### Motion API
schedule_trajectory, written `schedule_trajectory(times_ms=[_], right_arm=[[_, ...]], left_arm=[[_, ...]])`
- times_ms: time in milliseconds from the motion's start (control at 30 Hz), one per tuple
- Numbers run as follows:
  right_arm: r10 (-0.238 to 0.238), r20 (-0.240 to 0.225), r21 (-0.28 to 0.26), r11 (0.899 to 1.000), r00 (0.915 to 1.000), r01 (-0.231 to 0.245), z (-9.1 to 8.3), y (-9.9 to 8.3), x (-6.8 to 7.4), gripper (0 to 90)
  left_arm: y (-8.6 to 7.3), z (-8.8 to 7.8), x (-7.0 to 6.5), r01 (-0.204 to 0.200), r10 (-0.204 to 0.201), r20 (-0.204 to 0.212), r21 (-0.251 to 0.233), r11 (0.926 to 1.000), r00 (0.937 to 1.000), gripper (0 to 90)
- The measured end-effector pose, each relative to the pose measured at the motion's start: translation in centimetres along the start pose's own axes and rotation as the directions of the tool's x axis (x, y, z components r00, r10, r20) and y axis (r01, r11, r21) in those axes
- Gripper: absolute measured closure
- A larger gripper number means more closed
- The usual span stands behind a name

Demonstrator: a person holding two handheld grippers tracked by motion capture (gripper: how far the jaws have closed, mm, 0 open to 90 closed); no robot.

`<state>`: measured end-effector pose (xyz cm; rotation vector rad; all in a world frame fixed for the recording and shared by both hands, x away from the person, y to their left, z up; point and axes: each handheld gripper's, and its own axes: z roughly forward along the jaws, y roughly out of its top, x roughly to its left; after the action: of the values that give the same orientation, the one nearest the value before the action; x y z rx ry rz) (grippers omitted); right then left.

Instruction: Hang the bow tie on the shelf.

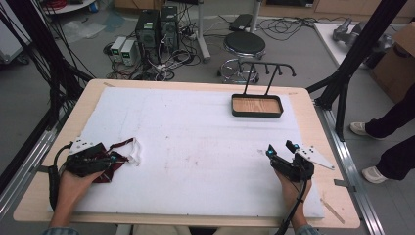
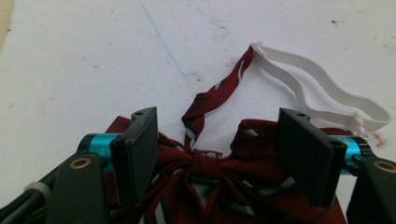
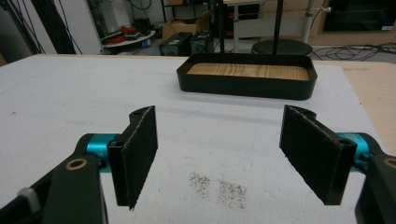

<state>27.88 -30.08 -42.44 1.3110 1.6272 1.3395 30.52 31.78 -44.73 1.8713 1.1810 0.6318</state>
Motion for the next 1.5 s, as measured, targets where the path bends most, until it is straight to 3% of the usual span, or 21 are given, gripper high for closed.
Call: schedule_trajectory(times_ms=[300,467,567,733,800,867,900,933,1033,1200,1333,1500], right_arm=[[0.003,0.002,-0.004,1.0,1.0,-0.003,0.0,0.1,-0.1,27.0],[0.002,0.003,-0.006,1.0,1.0,-0.002,0.0,0.0,-0.1,27.0],[0.0,0.004,-0.003,1.0,1.0,0.0,0.0,0.0,-0.1,27.0],[0.001,0.002,-0.002,1.0,1.0,-0.001,0.0,0.0,0.1,27.0],[0.001,0.003,-0.001,1.0,1.0,-0.001,0.0,0.0,0.1,27.0],[-0.001,0.003,0.0,1.0,1.0,0.001,0.0,0.1,0.1,27.0],[-0.002,0.004,0.0,1.0,1.0,0.002,0.0,0.1,0.1,27.0],[-0.001,0.004,-0.001,1.0,1.0,0.001,0.0,0.1,0.1,27.0],[-0.003,0.003,-0.004,1.0,1.0,0.003,0.0,0.1,0.0,27.0],[0.0,0.006,-0.002,1.0,1.0,0.0,0.0,0.1,-0.1,27.0],[0.007,0.007,-0.001,1.0,1.0,-0.007,0.1,0.1,-0.2,27.0],[0.008,0.007,-0.002,1.0,0.9999,-0.008,0.1,0.1,-0.2,27.0]], left_arm=[[0.9,1.2,-0.2,-0.075,0.072,0.056,0.046,0.9961,0.9958,30.0],[0.9,1.5,0.8,-0.084,0.078,0.112,0.051,0.9951,0.9906,30.3],[0.8,1.9,1.4,-0.077,0.064,0.147,0.085,0.9934,0.9871,30.5],[0.9,2.0,1.6,-0.086,0.071,0.149,0.097,0.9915,0.9862,36.4],[0.9,1.9,1.6,-0.086,0.073,0.146,0.085,0.9926,0.9866,44.2],[0.8,1.7,1.5,-0.109,0.094,0.18,0.074,0.9914,0.9792,59.6],[0.8,1.7,1.5,-0.109,0.094,0.18,0.074,0.9914,0.9792,65.2],[0.8,1.7,1.2,-0.139,0.124,0.186,0.069,0.9879,0.9748,68.9],[0.9,1.6,0.8,-0.172,0.158,0.174,0.067,0.9828,0.972,80.4],[1.1,1.3,0.3,-0.204,0.196,0.158,0.035,0.9784,0.9679,85.6],[1.8,0.7,-0.2,-0.195,0.199,0.152,-0.046,0.9798,0.968,86.1],[3.0,0.1,-1.0,-0.208,0.23,0.16,-0.14,0.9679,0.9599,86.1]])
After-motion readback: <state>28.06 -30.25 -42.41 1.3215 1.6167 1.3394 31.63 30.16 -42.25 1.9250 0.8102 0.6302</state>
